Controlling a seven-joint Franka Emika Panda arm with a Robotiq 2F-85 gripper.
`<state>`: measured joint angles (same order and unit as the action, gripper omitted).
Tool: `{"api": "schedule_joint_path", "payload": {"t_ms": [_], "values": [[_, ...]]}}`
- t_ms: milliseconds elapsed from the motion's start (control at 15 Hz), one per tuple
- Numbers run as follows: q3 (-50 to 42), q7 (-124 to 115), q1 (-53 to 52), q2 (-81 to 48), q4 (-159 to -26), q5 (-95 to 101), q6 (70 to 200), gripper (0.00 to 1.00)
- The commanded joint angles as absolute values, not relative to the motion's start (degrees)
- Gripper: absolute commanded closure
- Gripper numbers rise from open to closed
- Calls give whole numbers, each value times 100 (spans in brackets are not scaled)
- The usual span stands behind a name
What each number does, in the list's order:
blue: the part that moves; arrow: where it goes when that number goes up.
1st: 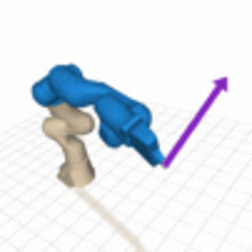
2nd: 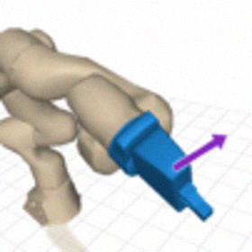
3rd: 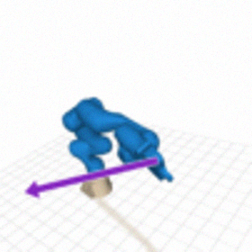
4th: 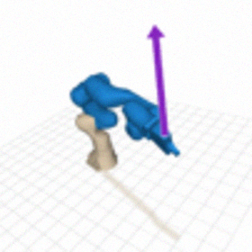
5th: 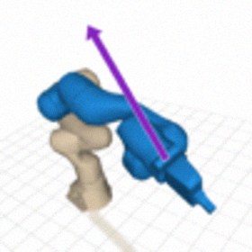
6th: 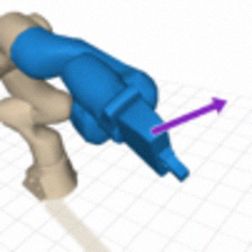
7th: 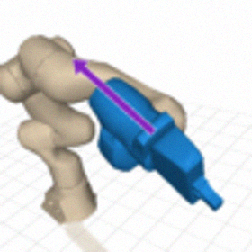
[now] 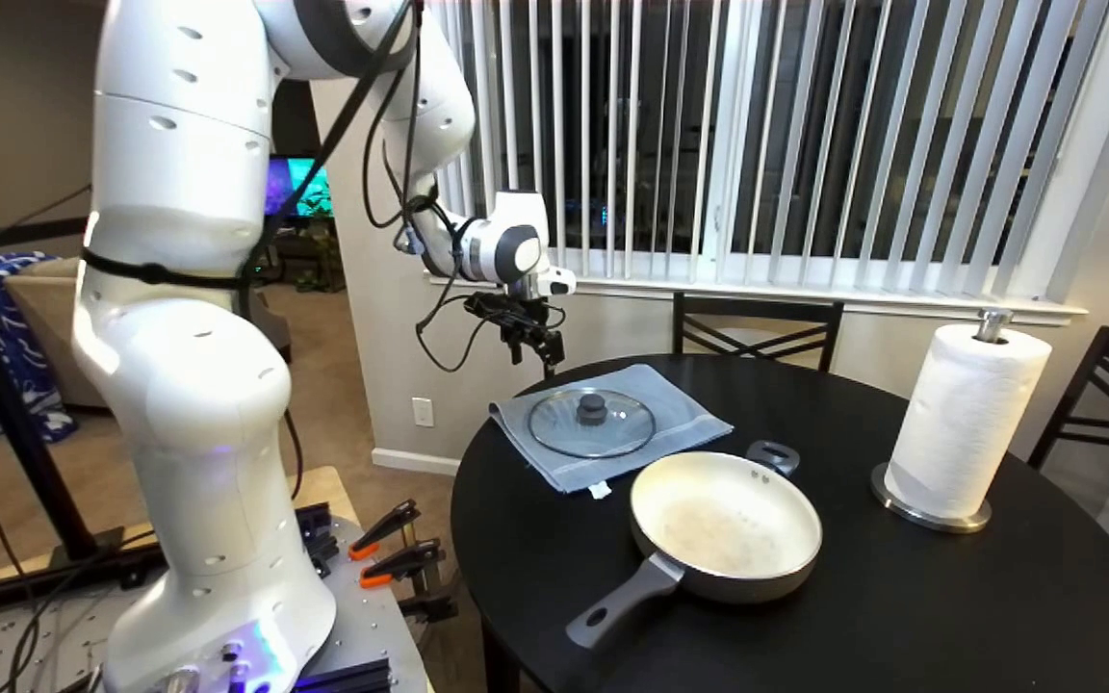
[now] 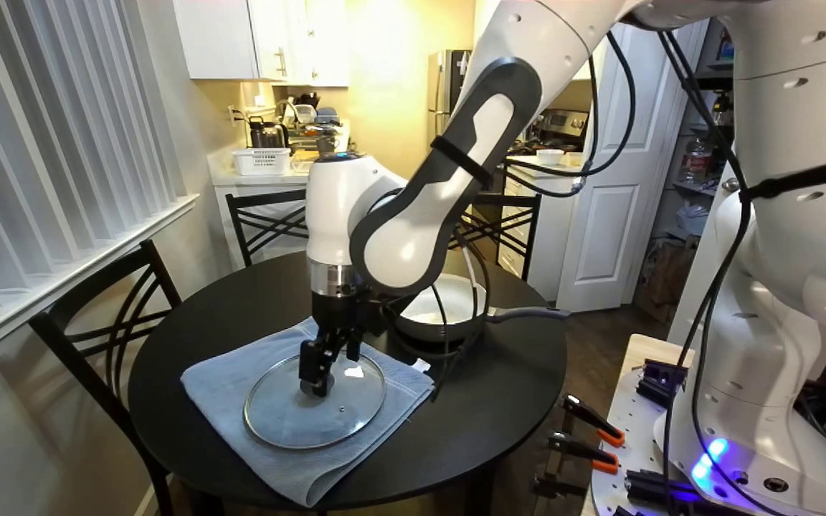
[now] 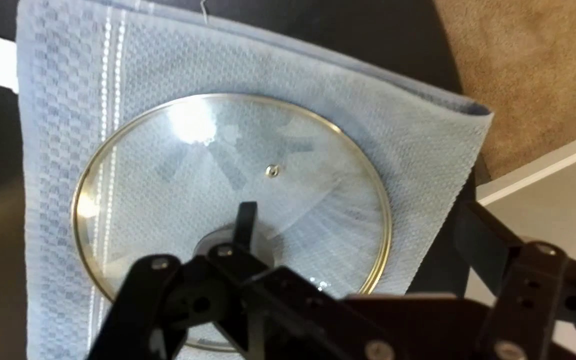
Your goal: Put the glass lid on the pan.
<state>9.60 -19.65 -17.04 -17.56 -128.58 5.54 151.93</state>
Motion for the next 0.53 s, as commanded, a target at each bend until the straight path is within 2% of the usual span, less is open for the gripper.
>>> {"api": "schedule_joint_path", "payload": {"t_ms": [0,467], "values": [[312,-2781,-2170,-2396,-12066,1370,15185,0],[-20,-2885,-2404,-3275,-11224,1275,14868,0]]}}
